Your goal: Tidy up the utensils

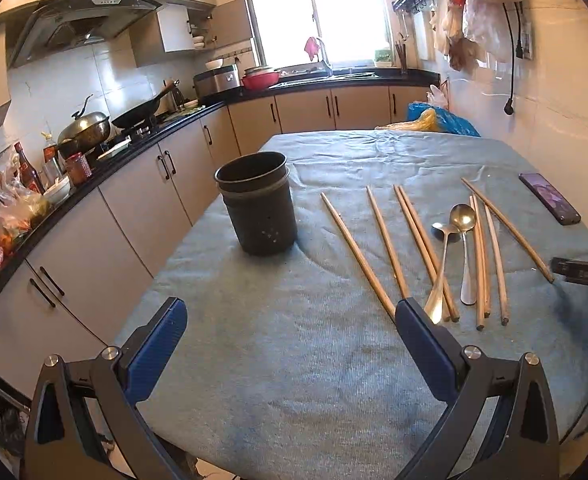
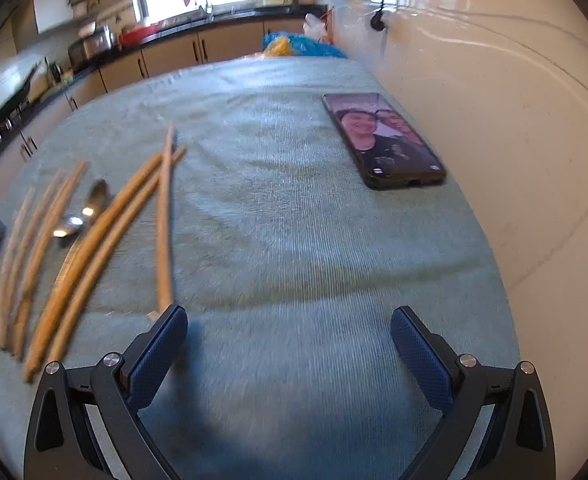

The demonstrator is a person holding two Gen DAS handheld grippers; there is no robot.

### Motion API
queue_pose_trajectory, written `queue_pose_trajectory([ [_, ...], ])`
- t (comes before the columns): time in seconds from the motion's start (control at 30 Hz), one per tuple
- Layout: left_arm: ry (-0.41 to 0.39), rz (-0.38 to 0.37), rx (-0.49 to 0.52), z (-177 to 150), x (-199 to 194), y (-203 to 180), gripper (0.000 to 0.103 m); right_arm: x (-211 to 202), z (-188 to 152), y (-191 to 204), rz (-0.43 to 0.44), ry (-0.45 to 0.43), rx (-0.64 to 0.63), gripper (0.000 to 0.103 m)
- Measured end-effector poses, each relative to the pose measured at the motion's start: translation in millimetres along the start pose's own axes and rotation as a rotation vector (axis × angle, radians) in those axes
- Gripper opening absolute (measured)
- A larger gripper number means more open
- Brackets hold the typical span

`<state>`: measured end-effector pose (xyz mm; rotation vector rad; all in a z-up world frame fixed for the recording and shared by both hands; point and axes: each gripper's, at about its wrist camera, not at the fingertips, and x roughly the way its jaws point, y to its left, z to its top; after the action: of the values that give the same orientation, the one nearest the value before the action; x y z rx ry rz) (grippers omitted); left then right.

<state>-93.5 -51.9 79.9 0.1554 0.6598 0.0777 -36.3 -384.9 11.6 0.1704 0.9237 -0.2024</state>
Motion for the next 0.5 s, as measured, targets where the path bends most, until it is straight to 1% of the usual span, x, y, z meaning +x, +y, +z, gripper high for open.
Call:
queue_pose_trajectory([
  [0.03,0.004,-0.004,-0.002,-0.8,1.9,-0.3,0.103,-5.6,-2.0,-1.4,0.01,-0.008,0.004,0.103],
  [0.07,0.007,-0.005,-0.001,-1.1,3.1,-0.8,0.103,-25.1,-7.0,0.1,0.044,-0.041,0.008,0.103],
  [0.13,0.01,-0.006,-0.001,-2.2,5.3,-2.1,0.103,-53.1,-14.9,6.4,0.076,-0.103,0.0,0.103],
  [0.27,0.012,-0.007,-0.006,-2.6,6.9,-2.6,0.103,-98.4,-30.3,29.7,0.17,-0.196,-0.062,0.103],
  [0.33,0.012,-0.002,-0.012,-3.3,7.4,-0.1,0.103,-113.7,-35.4,43.9,0.202,-0.234,-0.101,0.103],
  [0.4,0.012,0.003,-0.019,-3.4,8.1,2.8,0.103,-124.4,-37.6,59.7,0.211,-0.269,-0.126,0.103],
  [0.5,0.017,0.013,-0.029,-4.1,10.2,7.5,0.103,-127.8,-38.9,77.9,0.229,-0.288,-0.167,0.102],
])
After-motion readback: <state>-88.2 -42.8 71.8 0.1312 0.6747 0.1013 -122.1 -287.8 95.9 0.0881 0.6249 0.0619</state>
